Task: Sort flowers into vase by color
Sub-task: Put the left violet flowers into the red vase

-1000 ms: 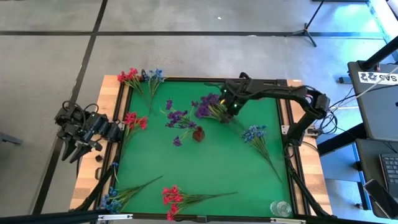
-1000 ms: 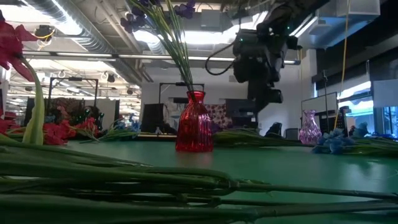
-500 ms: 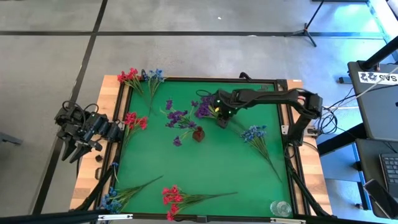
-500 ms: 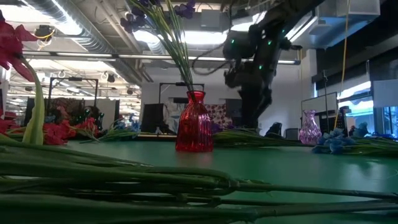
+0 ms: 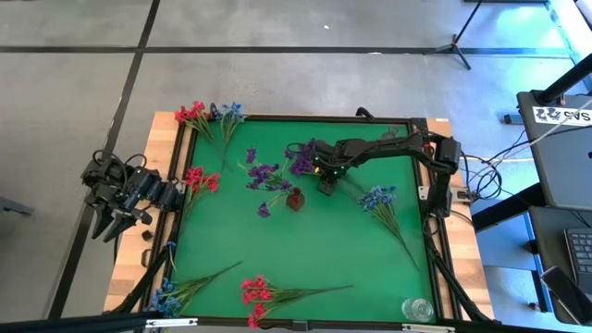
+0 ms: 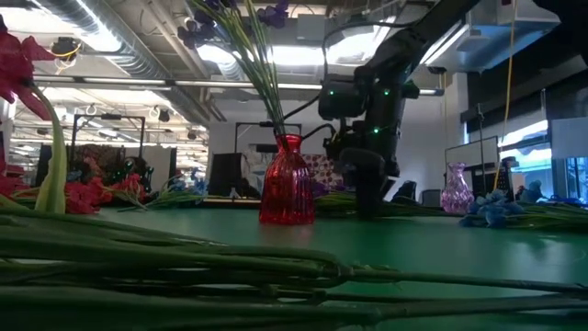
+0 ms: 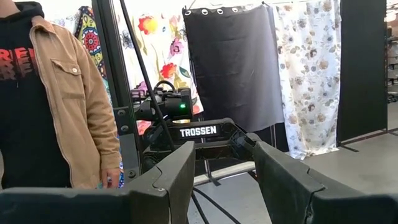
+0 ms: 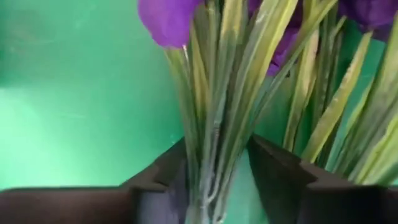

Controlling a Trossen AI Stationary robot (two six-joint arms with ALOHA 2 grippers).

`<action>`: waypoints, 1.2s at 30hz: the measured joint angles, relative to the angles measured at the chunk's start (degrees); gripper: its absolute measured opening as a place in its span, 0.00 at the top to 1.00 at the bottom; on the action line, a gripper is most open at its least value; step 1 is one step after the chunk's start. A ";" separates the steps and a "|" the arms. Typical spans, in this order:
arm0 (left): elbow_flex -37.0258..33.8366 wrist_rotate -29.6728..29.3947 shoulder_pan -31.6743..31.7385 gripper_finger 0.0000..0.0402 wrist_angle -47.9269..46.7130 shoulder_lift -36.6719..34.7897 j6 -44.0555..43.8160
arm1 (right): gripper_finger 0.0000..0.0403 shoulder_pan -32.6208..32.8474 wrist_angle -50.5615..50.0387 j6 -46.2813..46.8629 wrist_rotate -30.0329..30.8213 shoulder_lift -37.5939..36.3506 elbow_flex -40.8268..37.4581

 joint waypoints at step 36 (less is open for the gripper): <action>-0.02 0.04 0.00 0.60 0.01 0.00 0.00 | 0.98 3.59 16.29 7.67 3.69 -44.90 4.95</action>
